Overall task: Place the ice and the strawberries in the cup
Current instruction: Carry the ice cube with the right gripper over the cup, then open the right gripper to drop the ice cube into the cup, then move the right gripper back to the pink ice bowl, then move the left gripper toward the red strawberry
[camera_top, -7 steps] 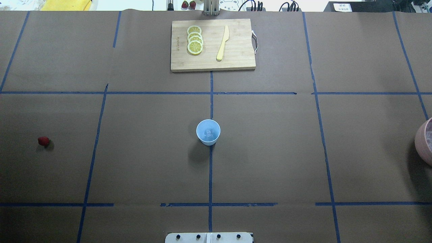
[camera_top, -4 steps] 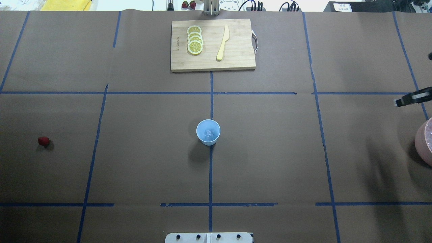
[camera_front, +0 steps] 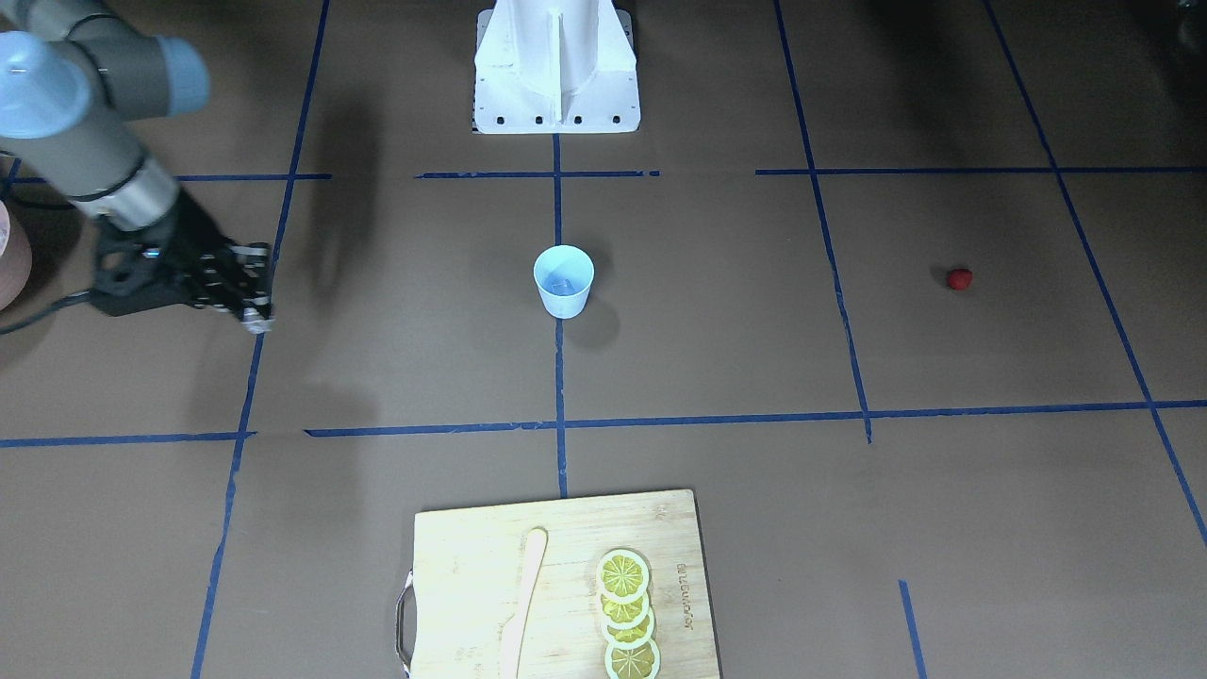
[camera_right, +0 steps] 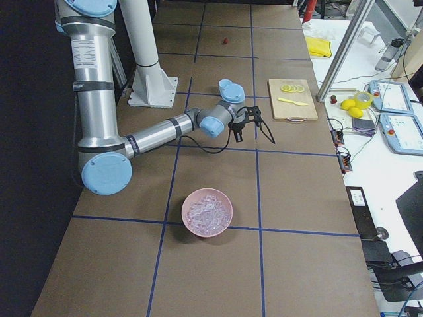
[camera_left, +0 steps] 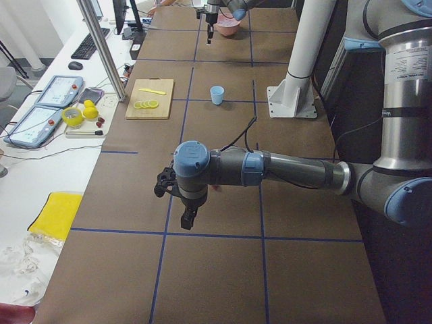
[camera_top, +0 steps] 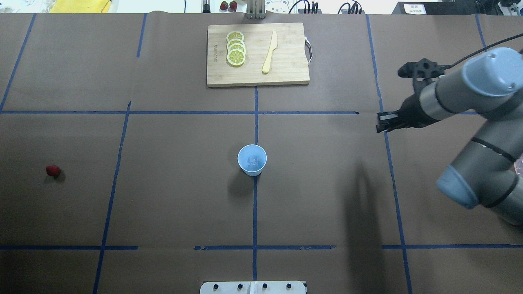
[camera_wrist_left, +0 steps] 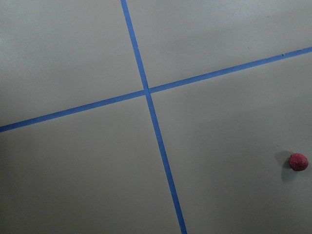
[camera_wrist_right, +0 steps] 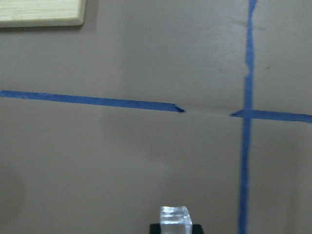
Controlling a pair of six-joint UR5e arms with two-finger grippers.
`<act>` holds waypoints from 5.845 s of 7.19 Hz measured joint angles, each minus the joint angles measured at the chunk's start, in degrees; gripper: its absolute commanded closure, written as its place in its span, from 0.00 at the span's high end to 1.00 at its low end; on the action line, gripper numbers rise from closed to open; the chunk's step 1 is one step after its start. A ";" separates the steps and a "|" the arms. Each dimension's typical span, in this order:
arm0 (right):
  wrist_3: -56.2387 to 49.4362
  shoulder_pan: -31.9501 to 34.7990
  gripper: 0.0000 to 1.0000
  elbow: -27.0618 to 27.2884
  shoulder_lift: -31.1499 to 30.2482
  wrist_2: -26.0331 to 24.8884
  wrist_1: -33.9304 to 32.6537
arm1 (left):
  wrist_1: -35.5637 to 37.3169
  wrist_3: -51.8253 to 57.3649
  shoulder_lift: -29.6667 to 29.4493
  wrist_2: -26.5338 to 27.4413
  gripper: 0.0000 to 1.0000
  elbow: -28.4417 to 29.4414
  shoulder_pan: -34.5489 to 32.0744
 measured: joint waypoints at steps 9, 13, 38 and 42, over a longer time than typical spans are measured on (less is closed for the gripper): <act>22.40 -20.81 0.16 -10.29 34.07 -19.80 -27.73 | 0.00 0.00 0.00 -0.07 1.00 0.63 0.00; 22.49 -21.13 0.99 -11.50 34.31 -20.64 -27.51 | -0.02 0.02 0.00 -0.09 1.00 0.86 0.00; -73.45 50.22 1.00 0.42 -26.39 14.87 -27.18 | -8.96 -12.02 -1.55 0.32 1.00 -1.68 8.79; -73.48 50.26 1.00 0.49 -26.50 14.83 -27.10 | -29.47 -39.46 3.36 6.26 1.00 -0.77 24.44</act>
